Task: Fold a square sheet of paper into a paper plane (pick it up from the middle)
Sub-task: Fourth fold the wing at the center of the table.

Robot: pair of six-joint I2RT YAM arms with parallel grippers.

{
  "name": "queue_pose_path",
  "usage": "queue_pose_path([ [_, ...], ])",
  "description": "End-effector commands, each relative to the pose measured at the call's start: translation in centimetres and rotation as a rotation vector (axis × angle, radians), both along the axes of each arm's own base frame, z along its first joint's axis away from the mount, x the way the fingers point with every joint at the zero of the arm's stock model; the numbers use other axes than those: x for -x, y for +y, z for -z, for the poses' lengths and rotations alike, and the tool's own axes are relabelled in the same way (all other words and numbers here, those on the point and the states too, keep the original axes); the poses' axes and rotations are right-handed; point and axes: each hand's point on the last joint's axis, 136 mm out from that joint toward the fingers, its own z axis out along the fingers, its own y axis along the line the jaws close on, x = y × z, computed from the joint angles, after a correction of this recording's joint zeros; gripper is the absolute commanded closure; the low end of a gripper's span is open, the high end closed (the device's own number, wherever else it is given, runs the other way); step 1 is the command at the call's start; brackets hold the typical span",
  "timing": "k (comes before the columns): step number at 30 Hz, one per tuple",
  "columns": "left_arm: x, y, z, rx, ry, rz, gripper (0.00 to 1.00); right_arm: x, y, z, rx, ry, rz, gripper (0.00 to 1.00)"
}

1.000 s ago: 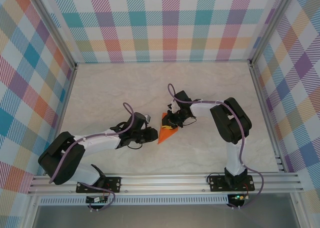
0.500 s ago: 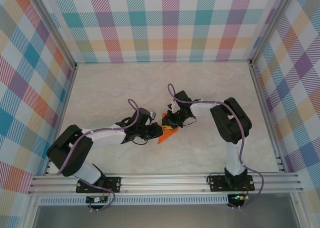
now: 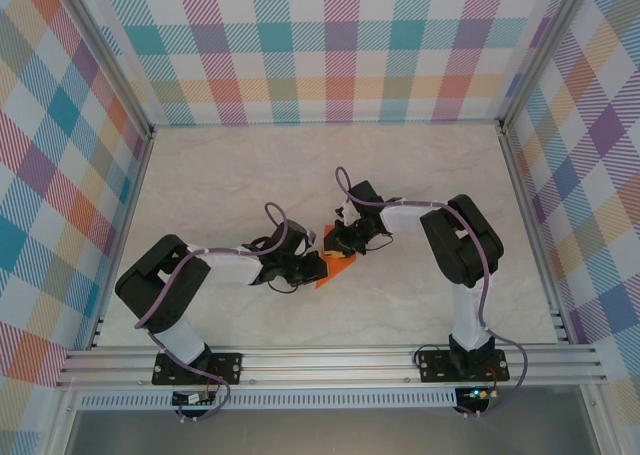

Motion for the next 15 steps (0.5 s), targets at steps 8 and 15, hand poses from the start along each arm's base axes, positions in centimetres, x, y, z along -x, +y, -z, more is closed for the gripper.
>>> queue_pose_path([
  [8, 4.5, 4.5, 3.6, -0.193, 0.145, 0.058, 0.89, 0.4, -1.5, 3.4, 0.112, 0.018, 0.006, 0.84],
  [15, 6.6, 5.8, 4.6, -0.244, 0.21, 0.111, 0.89, 0.2, -1.4, 3.3, 0.111, 0.019, 0.007, 0.84],
])
